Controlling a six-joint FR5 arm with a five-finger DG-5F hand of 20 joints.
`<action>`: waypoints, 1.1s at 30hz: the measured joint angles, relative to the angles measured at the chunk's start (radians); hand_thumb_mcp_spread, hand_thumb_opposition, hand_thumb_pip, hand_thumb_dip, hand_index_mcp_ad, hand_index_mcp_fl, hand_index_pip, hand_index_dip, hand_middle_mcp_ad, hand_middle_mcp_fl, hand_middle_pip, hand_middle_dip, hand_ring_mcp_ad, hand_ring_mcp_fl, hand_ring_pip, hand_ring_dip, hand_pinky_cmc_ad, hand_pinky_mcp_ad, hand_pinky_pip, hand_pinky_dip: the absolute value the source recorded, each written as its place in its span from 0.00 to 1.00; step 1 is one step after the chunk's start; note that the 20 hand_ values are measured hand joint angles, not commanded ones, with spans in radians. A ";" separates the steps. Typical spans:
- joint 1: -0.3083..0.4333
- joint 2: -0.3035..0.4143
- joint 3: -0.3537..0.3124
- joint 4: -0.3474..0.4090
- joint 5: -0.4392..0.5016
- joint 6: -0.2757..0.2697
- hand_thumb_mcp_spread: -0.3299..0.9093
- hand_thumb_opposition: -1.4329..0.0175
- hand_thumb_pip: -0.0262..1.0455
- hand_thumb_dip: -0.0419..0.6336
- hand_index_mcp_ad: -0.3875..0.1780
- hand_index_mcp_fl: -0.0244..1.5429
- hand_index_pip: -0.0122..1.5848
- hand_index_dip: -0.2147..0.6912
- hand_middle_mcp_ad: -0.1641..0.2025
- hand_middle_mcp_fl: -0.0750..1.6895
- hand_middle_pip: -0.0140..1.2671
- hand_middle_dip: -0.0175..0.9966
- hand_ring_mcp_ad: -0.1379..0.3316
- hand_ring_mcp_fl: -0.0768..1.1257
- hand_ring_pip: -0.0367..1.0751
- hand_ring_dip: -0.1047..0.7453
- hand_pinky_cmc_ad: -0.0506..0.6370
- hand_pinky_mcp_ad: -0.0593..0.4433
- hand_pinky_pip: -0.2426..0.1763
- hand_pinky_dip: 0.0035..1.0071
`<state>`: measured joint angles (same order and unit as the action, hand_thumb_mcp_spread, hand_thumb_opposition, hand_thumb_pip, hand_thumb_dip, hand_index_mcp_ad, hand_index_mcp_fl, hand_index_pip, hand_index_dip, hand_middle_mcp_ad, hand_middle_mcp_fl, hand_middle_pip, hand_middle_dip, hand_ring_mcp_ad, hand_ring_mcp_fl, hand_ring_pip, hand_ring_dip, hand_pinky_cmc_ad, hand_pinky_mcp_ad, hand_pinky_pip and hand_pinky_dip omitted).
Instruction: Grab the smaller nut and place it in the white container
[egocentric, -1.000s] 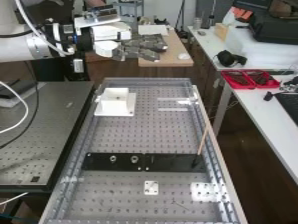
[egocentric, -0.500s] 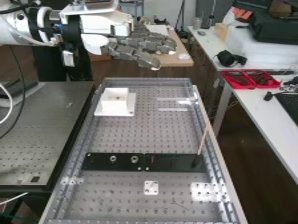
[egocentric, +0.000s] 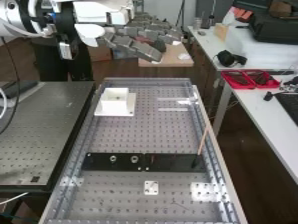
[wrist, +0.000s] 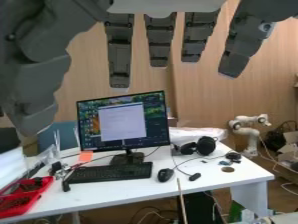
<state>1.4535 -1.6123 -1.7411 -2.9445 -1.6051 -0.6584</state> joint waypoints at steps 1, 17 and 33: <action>0.000 0.000 0.002 0.000 0.001 -0.001 0.38 0.52 0.66 0.13 0.44 0.05 0.48 0.27 0.64 0.05 0.12 0.24 0.58 0.06 0.12 0.27 0.61 0.74 0.43 0.29; -0.003 0.010 0.003 -0.005 0.022 0.002 0.38 0.52 0.66 0.11 0.44 0.07 0.47 0.30 0.64 0.05 0.12 0.24 0.58 0.06 0.12 0.27 0.60 0.74 0.42 0.29; 0.001 0.017 0.001 -0.014 0.029 -0.005 0.38 0.52 0.66 0.11 0.44 0.08 0.46 0.31 0.64 0.05 0.12 0.24 0.59 0.06 0.12 0.27 0.62 0.74 0.42 0.29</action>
<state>1.4541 -1.5950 -1.7399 -2.9585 -1.5766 -0.6632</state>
